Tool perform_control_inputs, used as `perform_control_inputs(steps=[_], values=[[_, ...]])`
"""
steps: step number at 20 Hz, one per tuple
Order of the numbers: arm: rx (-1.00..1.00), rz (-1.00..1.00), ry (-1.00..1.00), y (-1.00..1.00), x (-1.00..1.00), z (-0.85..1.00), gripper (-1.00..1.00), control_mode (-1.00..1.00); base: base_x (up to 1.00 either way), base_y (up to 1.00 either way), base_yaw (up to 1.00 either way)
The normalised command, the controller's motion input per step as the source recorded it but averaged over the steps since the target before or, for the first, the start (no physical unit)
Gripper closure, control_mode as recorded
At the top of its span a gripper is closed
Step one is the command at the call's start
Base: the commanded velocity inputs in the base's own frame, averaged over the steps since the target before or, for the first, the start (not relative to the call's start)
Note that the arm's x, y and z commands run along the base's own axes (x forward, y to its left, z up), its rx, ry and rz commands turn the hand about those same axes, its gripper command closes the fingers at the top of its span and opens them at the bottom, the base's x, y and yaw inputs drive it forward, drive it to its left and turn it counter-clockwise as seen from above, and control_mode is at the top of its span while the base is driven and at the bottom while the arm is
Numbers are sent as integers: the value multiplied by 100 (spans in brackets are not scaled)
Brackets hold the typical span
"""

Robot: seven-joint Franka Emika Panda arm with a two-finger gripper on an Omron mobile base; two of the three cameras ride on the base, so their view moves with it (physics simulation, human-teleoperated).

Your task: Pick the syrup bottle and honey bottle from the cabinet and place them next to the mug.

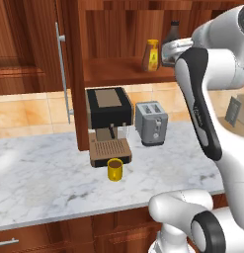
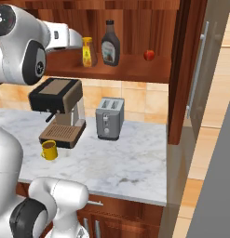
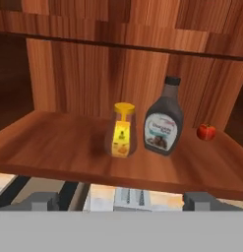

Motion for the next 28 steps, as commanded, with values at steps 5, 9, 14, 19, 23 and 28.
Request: perform_control_inputs(steps=[5, 9, 14, 19, 23, 28], values=[[0, 0, -3, 0, 55, 0, -100, -100, 0, 0, 0], [0, 0, 0, 0, 37, -1, -100, -100, 0, 0, 0], [7, -5, 16, 0, 10, -3, -100, -100, 0, 0, 0], [2, -3, 23, 0, 1, -2, -100, -100, 0, 0, 0], [0, -2, 7, 1, 31, -15, -100, -100, 0, 0, 0], [0, 0, -6, 4, 55, -21, -100, -100, 0, 0, 0]])
